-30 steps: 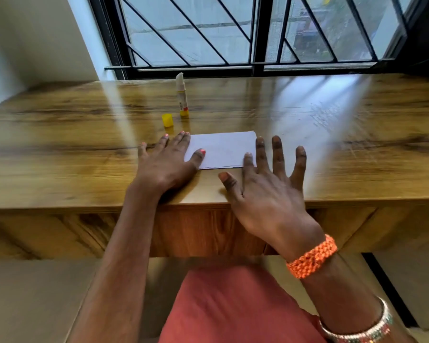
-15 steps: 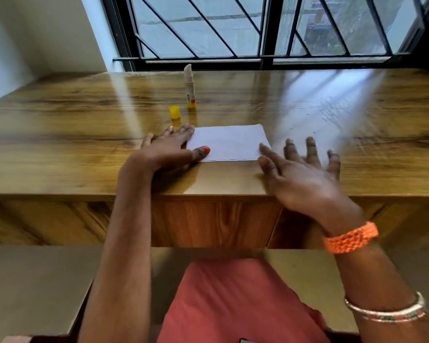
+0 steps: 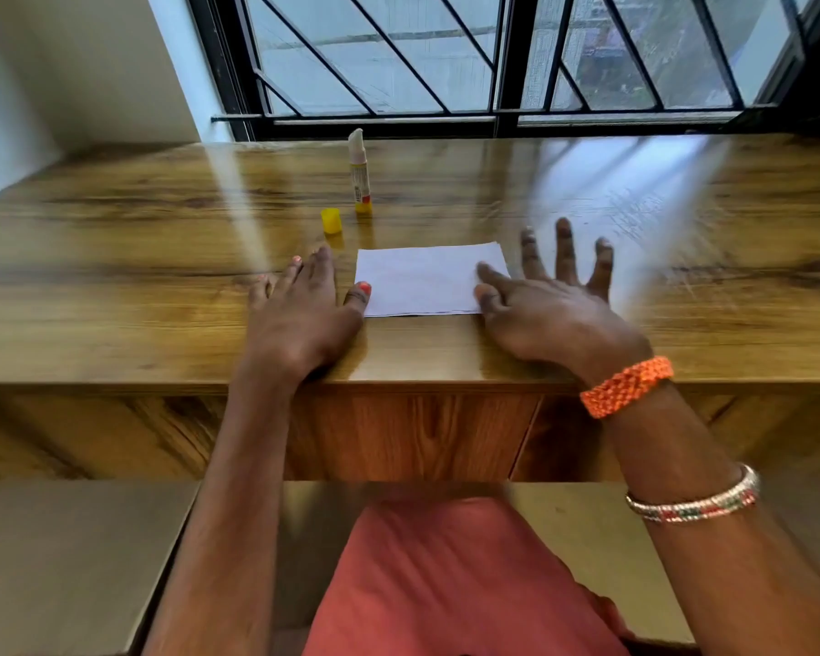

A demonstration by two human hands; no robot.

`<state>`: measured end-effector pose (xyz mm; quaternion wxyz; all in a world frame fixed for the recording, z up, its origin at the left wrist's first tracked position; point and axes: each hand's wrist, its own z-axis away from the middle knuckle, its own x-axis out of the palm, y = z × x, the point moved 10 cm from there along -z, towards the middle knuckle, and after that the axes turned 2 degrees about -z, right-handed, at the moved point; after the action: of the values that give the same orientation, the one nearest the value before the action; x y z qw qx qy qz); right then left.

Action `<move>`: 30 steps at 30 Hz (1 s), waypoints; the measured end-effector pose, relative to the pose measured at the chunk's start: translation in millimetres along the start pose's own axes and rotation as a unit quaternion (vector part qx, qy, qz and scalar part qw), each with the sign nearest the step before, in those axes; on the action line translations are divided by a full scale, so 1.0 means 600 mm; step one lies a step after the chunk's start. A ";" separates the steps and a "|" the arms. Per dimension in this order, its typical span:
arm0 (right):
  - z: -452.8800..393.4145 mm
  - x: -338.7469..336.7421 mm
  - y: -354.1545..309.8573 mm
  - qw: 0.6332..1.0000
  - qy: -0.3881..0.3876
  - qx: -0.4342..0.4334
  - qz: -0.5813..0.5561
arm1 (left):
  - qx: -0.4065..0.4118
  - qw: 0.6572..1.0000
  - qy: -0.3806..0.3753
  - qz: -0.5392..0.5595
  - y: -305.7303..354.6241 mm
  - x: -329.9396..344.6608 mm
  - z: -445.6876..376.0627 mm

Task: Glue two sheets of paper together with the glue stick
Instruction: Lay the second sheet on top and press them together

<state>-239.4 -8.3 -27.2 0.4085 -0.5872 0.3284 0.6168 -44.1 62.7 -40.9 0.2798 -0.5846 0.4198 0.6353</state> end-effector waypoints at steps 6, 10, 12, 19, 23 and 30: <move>0.008 0.033 -0.132 0.984 -0.038 -0.172 -0.004 | 0.002 1.000 0.013 0.022 -0.005 0.001 -0.003; -0.038 0.023 -0.045 0.994 -0.036 -0.099 0.023 | 0.008 1.000 0.012 0.025 -0.004 -0.002 -0.002; -0.059 0.013 0.018 0.998 -0.046 -0.038 0.016 | 0.011 1.000 0.007 0.027 -0.002 -0.002 -0.001; -0.066 0.006 0.007 0.997 -0.044 -0.042 0.041 | 0.006 0.999 -0.008 0.031 -0.001 -0.001 0.003; -0.051 0.032 -0.126 0.982 -0.050 -0.177 0.042 | 0.003 1.000 -0.005 0.027 -0.003 -0.003 0.001; -0.097 0.028 -0.112 0.976 -0.080 -0.197 0.047 | 0.012 0.999 -0.022 0.029 -0.004 -0.001 0.001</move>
<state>-152.4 -27.5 -44.4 0.2804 -0.5890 0.1935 0.7328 -42.3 64.2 -41.0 0.2776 -0.5543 0.4381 0.6510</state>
